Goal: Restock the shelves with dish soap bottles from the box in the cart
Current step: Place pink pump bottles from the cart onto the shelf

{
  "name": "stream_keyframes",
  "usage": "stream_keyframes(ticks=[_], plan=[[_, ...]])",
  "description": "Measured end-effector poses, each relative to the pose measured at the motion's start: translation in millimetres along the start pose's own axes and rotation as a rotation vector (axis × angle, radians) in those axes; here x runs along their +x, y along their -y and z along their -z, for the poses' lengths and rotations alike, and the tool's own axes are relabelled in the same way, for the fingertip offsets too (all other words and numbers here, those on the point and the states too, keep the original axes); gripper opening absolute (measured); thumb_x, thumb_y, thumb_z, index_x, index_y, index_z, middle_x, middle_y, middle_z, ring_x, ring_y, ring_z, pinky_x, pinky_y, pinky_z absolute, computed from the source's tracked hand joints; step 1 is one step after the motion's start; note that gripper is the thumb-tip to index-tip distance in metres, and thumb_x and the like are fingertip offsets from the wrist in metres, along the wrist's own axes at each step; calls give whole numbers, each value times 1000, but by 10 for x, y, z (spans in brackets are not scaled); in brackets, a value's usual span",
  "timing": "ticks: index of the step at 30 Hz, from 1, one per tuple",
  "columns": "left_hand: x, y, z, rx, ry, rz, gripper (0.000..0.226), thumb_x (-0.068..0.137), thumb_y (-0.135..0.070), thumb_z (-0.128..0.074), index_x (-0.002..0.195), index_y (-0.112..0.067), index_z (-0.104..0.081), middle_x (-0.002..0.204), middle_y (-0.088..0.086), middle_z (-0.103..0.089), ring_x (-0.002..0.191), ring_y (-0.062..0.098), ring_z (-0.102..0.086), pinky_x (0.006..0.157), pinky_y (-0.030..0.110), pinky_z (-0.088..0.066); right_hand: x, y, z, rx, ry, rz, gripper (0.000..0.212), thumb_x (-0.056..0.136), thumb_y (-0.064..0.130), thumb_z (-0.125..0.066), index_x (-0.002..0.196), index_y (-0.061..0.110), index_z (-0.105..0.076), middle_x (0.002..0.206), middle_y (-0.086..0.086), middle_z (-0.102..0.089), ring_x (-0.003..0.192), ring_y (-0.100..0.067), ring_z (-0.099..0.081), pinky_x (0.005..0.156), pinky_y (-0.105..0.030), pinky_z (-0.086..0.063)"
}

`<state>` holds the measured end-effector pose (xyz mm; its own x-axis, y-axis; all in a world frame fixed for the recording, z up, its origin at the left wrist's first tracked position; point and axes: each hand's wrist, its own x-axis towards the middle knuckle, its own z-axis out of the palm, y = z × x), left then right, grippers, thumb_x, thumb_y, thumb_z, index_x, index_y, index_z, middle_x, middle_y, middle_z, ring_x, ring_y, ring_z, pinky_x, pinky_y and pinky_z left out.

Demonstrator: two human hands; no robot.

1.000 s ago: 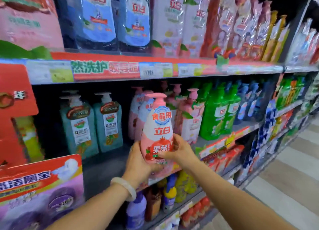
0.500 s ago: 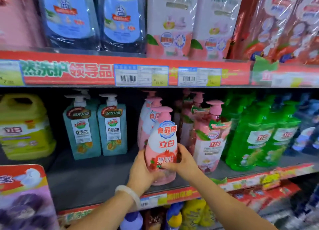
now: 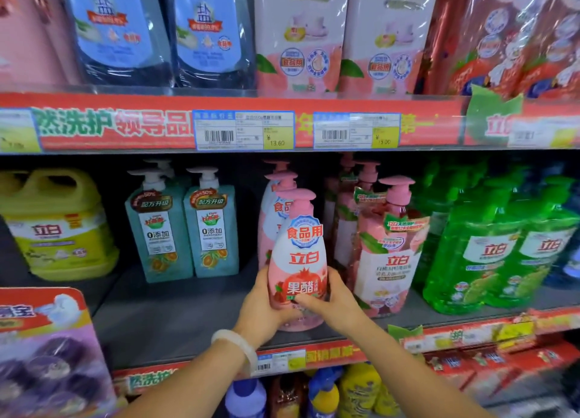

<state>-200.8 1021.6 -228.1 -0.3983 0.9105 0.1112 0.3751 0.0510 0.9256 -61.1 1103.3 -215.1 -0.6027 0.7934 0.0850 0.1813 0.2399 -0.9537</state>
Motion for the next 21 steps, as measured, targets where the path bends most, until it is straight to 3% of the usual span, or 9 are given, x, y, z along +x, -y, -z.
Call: stream_keyframes(ticks=[2,6,9,11,14,18,21], plan=[[11,7,-11,-1,1,7,96,65,-17,-84,143,-21,-28,124,-4,-58,105,6,-58,76,9,-46,3,-13,3,-10,-3,-3,50,80,5,-71,107,28,-36,98,19,-54,77,19,-57,67,-2,-46],[-18,-5,-28,16,9,31,85,69,-16,-82,135,-29,-32,118,-10,-57,105,4,-57,73,7,-48,-47,-74,-25,-33,-86,-33,66,71,19,-81,118,24,-35,110,8,-58,95,4,-57,75,-9,-48],[-107,26,-54,84,-19,57,86,54,-45,-82,127,-29,-40,119,-9,-57,113,8,-56,90,21,-50,-121,-179,-108,-68,-239,-64,83,53,36,-90,118,13,-43,111,-2,-60,101,-11,-61,85,-27,-52],[-173,80,-46,141,-63,67,90,52,-53,-78,130,-25,-42,123,-6,-55,115,9,-54,99,31,-48,-184,-189,-154,-110,-341,-62,71,55,35,-89,108,13,-47,101,-3,-59,92,-13,-60,79,-30,-52],[-298,88,24,246,-100,52,69,73,-24,-77,132,-19,-43,122,-6,-46,115,4,-44,96,13,-33,-293,-190,-248,-190,-412,7,46,65,32,-84,91,17,-49,87,-1,-54,77,-10,-55,69,-23,-45],[-487,169,188,412,-50,24,63,82,-14,-67,138,-12,-39,137,4,-40,129,16,-41,98,9,-25,-446,-160,-539,-344,-298,183,29,76,24,-77,88,20,-50,84,4,-52,78,-16,-54,70,-27,-43],[-733,251,403,553,42,-12,60,85,-20,-62,139,-11,-38,142,5,-35,132,20,-37,109,20,-28,-540,-107,-897,-481,-82,251,27,76,25,-67,97,12,-56,91,4,-50,86,-20,-52,75,-27,-38]])
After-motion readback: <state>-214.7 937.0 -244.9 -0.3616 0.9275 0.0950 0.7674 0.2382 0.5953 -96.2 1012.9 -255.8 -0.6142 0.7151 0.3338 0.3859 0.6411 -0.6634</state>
